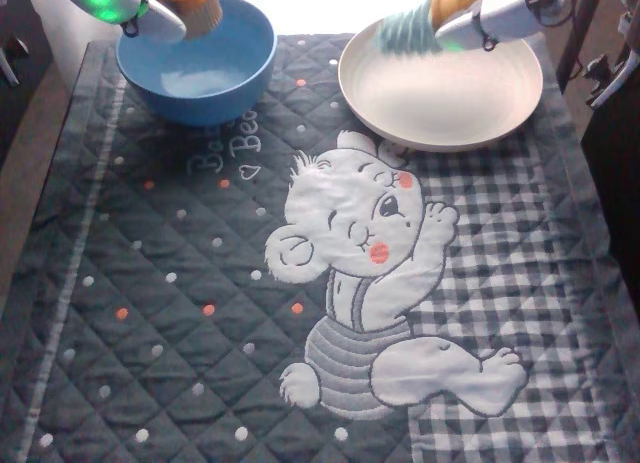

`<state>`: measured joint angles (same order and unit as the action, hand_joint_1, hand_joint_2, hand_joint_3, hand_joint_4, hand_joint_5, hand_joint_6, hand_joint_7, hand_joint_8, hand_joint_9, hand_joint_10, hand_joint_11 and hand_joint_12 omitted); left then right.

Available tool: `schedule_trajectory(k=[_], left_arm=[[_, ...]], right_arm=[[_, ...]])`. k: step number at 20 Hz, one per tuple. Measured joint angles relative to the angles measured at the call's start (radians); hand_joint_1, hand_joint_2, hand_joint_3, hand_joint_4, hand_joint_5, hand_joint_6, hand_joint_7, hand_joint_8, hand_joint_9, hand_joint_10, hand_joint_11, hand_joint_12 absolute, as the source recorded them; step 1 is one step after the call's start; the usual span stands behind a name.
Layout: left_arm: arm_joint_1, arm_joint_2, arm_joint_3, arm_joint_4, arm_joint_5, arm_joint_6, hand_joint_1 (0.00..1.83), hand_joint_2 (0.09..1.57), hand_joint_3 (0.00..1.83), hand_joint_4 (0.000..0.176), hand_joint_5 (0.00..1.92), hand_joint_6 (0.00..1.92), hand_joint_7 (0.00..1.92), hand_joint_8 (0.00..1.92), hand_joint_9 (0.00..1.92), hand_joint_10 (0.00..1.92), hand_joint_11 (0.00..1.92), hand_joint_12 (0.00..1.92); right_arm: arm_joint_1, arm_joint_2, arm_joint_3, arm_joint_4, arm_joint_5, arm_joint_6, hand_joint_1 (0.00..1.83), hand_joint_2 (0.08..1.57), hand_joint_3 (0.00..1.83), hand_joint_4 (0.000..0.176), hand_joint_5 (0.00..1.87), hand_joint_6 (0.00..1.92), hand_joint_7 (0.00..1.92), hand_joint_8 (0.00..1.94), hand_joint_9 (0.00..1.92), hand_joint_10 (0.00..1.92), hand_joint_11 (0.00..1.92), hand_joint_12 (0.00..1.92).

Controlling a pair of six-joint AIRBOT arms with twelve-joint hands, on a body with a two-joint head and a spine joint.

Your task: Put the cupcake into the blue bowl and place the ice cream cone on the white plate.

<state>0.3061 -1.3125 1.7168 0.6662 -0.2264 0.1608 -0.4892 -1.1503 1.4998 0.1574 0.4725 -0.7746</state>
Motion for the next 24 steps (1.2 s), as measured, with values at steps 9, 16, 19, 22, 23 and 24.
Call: schedule_trajectory(k=[9,16,19,22,23,24], left_arm=[[0.0,0.0,-0.018,0.037,0.0,0.0,0.96,0.78,0.0,0.009,0.42,0.01,0.35,0.01,0.36,0.0,0.03,0.72],[0.0,-0.001,-0.019,0.041,-0.002,0.0,0.99,0.8,0.01,0.014,0.43,0.0,0.36,0.01,0.39,0.01,0.16,0.72],[0.0,-0.001,-0.019,0.041,-0.002,0.0,1.0,0.8,0.0,0.001,0.43,0.0,0.37,0.0,0.39,0.0,0.16,0.66],[0.0,-0.001,-0.019,0.041,-0.003,0.0,1.02,0.8,0.0,0.004,0.44,0.0,0.37,0.0,0.38,0.0,0.14,0.64],[-0.001,-0.001,-0.019,0.041,-0.003,0.0,1.03,0.8,0.0,0.031,0.45,0.0,0.36,0.0,0.38,0.0,0.17,0.65],[-0.001,0.0,-0.019,0.041,-0.004,0.0,1.03,0.8,0.0,0.031,0.45,0.0,0.36,0.0,0.38,0.0,0.17,0.65]], right_arm=[[0.0,-0.001,0.0,-0.001,0.001,0.003,0.91,0.76,0.0,0.176,0.17,0.0,0.4,0.0,0.58,0.02,0.37,0.95],[0.001,-0.001,-0.005,-0.01,0.001,0.003,0.94,0.77,0.0,0.176,0.19,0.0,0.43,0.01,0.56,0.0,0.31,1.05],[0.001,-0.001,-0.008,-0.012,0.002,0.003,0.94,0.78,0.0,0.176,0.17,0.0,0.45,0.0,0.46,0.0,0.23,0.98],[0.001,-0.001,-0.008,-0.013,0.002,0.003,0.94,0.77,0.0,0.176,0.17,0.0,0.53,0.01,0.44,0.0,0.19,0.96],[0.001,-0.001,-0.009,-0.013,0.005,0.003,0.96,0.77,0.0,0.176,0.18,0.0,0.42,0.0,0.41,0.01,0.15,0.94],[0.001,0.0,-0.013,-0.012,0.006,0.003,0.96,0.77,0.0,0.176,0.18,0.0,0.42,0.0,0.41,0.01,0.15,0.94]])
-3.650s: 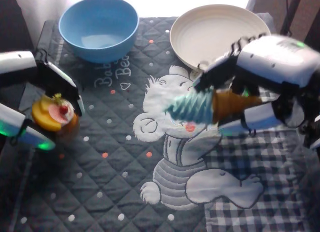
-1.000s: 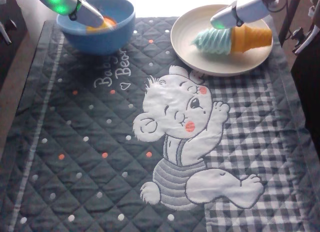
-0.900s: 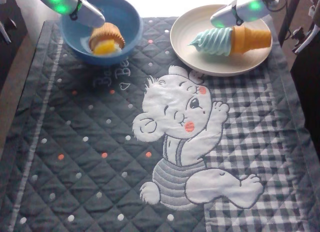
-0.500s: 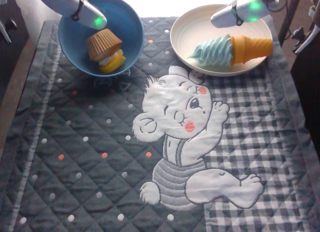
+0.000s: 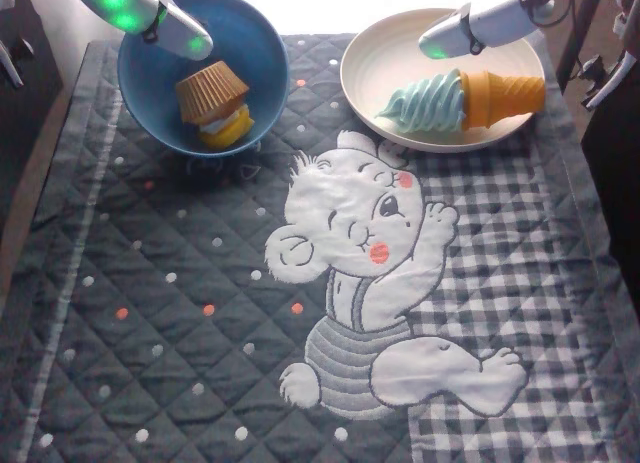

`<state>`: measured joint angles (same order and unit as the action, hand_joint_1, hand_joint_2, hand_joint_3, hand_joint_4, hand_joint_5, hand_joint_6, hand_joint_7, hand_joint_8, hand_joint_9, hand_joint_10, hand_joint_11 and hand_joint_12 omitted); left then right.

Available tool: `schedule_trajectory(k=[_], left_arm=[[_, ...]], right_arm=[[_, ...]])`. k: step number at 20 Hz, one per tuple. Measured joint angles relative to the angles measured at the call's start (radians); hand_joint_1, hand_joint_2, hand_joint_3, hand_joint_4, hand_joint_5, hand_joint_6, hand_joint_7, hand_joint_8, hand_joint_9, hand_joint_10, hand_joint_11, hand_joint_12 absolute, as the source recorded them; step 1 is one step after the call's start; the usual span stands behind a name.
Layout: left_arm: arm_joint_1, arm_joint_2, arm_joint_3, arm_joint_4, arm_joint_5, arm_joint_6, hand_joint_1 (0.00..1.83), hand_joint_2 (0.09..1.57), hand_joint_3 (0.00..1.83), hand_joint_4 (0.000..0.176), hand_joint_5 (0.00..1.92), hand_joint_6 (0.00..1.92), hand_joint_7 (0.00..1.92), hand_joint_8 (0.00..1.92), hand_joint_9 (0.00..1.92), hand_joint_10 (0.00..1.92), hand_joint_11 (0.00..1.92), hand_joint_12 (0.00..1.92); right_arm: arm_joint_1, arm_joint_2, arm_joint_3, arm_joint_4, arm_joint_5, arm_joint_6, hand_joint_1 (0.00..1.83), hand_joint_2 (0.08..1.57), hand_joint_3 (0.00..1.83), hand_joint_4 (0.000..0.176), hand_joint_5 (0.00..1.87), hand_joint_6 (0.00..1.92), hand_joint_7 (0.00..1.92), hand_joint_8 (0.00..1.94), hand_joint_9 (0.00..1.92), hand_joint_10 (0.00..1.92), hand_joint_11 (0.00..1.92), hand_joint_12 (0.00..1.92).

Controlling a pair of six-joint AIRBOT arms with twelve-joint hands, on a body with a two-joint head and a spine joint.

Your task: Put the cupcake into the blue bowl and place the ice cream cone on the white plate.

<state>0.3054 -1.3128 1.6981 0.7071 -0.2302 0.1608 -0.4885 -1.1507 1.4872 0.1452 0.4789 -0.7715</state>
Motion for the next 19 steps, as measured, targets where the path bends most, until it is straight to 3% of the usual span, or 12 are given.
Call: schedule_trajectory(k=[1,3,4,8,9,10,11,12,13,15,19], left_arm=[[0.0,0.001,0.0,0.0,0.0,-0.001,1.03,0.8,0.0,0.03,0.45,0.0,0.36,0.0,0.38,0.0,0.19,0.65],[0.0,0.001,0.0,0.0,-0.002,-0.003,1.03,0.79,0.0,0.001,0.45,0.0,0.37,0.0,0.39,0.01,0.22,0.66],[0.0,0.002,-0.001,0.0,-0.002,-0.003,1.02,0.79,0.0,0.002,0.45,0.0,0.38,0.0,0.4,0.0,0.23,0.63],[0.0,0.003,-0.004,0.0,-0.006,-0.003,1.02,0.79,0.0,0.0,0.45,0.0,0.38,0.0,0.4,0.0,0.23,0.61],[0.0,0.003,-0.004,0.0,-0.007,-0.003,1.05,0.8,0.0,0.008,0.45,0.0,0.35,0.0,0.36,0.0,0.2,0.54],[0.0,0.003,-0.004,0.001,-0.006,-0.003,1.05,0.8,0.0,0.016,0.45,0.0,0.35,0.0,0.35,0.0,0.21,0.53],[0.0,0.003,-0.004,0.001,-0.006,-0.003,1.04,0.8,0.0,0.003,0.45,0.0,0.36,0.01,0.37,0.01,0.22,0.54],[0.0,0.003,-0.004,0.001,-0.006,-0.003,1.04,0.8,0.0,0.0,0.45,0.0,0.36,0.0,0.37,0.01,0.22,0.53],[0.0,0.003,-0.004,0.001,-0.006,-0.003,1.06,0.8,0.0,0.011,0.46,0.0,0.34,0.0,0.34,0.0,0.2,0.52],[0.0,0.004,-0.004,0.001,-0.005,-0.003,1.04,0.8,0.0,0.0,0.46,0.0,0.35,0.01,0.36,0.01,0.22,0.53],[0.0,0.006,-0.004,0.001,-0.005,-0.003,1.06,0.8,0.0,0.0,0.47,0.0,0.37,0.01,0.37,0.01,0.24,0.53]], right_arm=[[0.0,0.0,-0.001,-0.003,0.002,0.0,0.95,0.78,0.0,0.176,0.17,0.0,0.41,0.0,0.5,0.01,0.29,0.94],[0.0,0.0,-0.002,-0.003,0.003,0.0,0.95,0.77,0.0,0.176,0.17,0.0,0.44,0.0,0.46,0.0,0.18,0.95],[0.0,0.0,-0.002,-0.003,0.003,0.0,0.94,0.78,0.0,0.176,0.17,0.0,0.35,0.0,0.41,0.0,0.19,0.96],[0.0,0.0,-0.003,-0.004,0.006,0.0,0.95,0.78,0.0,0.176,0.19,0.0,0.32,0.01,0.4,0.0,0.15,0.95],[0.0,0.0,-0.004,-0.004,0.009,0.0,0.95,0.79,0.0,0.176,0.18,0.0,0.33,0.0,0.4,0.0,0.15,0.97],[0.0,0.0,-0.006,-0.005,0.011,0.0,0.96,0.79,0.0,0.176,0.19,0.0,0.15,0.0,0.37,0.0,0.18,0.98],[0.0,0.0,-0.01,-0.005,0.013,0.0,0.95,0.78,0.0,0.176,0.18,0.0,0.2,0.01,0.39,0.0,0.19,0.98],[0.0,0.0,-0.01,-0.007,0.013,0.0,0.95,0.77,0.0,0.176,0.19,0.0,0.22,0.01,0.39,0.01,0.19,0.97],[0.0,0.0,-0.011,-0.008,0.014,0.0,0.95,0.76,0.0,0.176,0.21,0.0,0.27,0.0,0.39,0.0,0.15,1.01],[0.0,0.0,-0.01,-0.008,0.017,0.0,0.92,0.77,0.0,0.176,0.2,0.0,0.39,0.02,0.4,0.01,0.12,1.04],[0.0,0.0,-0.01,-0.008,0.017,0.0,0.94,0.76,0.0,0.176,0.19,0.0,0.33,0.0,0.39,0.0,0.14,0.95]])
